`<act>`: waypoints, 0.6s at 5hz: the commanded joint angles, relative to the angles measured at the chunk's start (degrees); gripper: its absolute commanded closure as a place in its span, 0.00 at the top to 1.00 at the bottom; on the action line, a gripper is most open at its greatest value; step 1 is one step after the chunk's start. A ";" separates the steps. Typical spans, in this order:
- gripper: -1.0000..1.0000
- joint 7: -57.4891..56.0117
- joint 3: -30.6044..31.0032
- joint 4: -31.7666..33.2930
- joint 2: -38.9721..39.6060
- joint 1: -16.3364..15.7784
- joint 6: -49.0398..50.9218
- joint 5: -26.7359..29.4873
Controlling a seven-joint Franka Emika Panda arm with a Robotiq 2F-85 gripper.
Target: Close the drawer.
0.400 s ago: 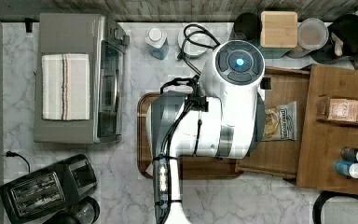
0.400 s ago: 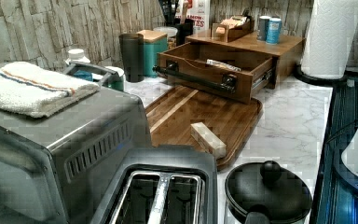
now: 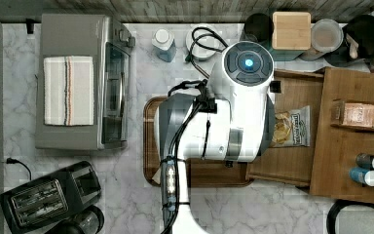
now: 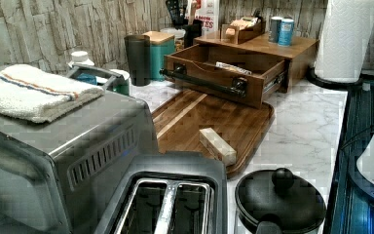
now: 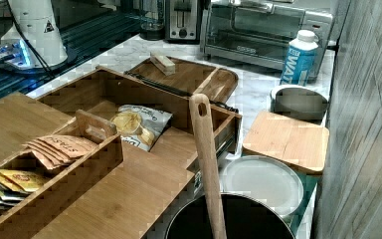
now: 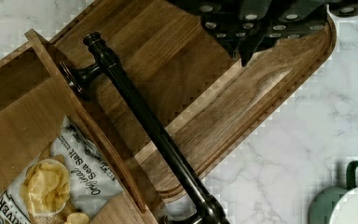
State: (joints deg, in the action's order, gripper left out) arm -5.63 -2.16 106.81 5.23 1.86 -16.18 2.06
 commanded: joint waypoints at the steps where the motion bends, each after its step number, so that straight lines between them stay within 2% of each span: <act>1: 0.00 -11.11 0.17 5.15 1.04 -1.56 -10.14 -1.49; 2: 0.00 -17.85 1.41 4.06 4.08 -0.84 -10.08 -3.67; 3: 0.00 -19.43 1.44 3.31 6.37 -2.11 -10.70 -7.72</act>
State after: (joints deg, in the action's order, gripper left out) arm -23.11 -2.11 111.46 9.28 1.58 -27.21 -0.91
